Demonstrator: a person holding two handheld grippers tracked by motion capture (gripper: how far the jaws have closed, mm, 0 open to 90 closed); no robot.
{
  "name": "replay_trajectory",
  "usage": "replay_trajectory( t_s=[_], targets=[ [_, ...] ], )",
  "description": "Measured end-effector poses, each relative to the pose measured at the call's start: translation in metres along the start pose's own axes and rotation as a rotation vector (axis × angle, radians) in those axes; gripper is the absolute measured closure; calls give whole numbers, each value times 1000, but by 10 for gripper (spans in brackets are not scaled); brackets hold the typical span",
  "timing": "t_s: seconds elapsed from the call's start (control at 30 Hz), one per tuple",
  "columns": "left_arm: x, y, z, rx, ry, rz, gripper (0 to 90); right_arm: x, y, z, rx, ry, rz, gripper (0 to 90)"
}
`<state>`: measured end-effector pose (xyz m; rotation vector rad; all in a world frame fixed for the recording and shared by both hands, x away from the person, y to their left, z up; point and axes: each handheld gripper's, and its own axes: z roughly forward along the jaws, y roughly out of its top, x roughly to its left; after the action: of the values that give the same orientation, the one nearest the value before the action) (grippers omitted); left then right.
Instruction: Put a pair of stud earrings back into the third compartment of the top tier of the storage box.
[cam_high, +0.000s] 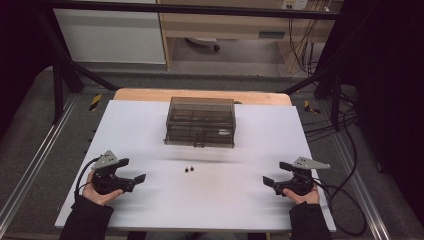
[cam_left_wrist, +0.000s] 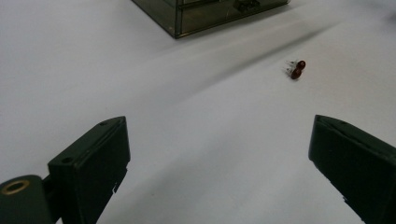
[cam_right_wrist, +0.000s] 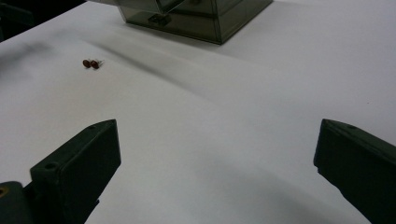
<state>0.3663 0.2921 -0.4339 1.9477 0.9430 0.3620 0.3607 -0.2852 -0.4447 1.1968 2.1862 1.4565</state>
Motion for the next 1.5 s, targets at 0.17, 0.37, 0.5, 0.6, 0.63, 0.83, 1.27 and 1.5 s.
replay_trajectory(
  t_s=[0.17, 0.37, 0.5, 0.6, 0.63, 0.83, 1.27, 1.5],
  targets=[
    [-1, 1, 2, 6, 2, 2, 53, 0, 0, 0, 7, -1, -6, 12],
    [-2, 4, 4, 14, 5, 4, 54, 1, 0, 0, 8, 1, -6, 13],
    [-4, 6, 5, 18, 5, 7, 54, 1, -1, 1, 10, 1, -8, 12],
    [-6, 8, 6, 22, 7, 8, 55, 1, -1, 2, 14, 2, -9, 12],
    [-6, 8, 7, 21, 8, 5, 55, 1, -1, 2, 15, 4, -9, 12],
    [-11, 12, 9, 22, 6, 6, 58, 1, -1, 1, 13, 4, -8, 12],
    [-25, 21, 21, 48, 0, 14, 63, 1, -1, 2, 18, 1, -10, 13],
    [-35, 27, 31, 61, -8, 16, 67, 1, -1, 2, 21, 1, -11, 13]
  ],
)
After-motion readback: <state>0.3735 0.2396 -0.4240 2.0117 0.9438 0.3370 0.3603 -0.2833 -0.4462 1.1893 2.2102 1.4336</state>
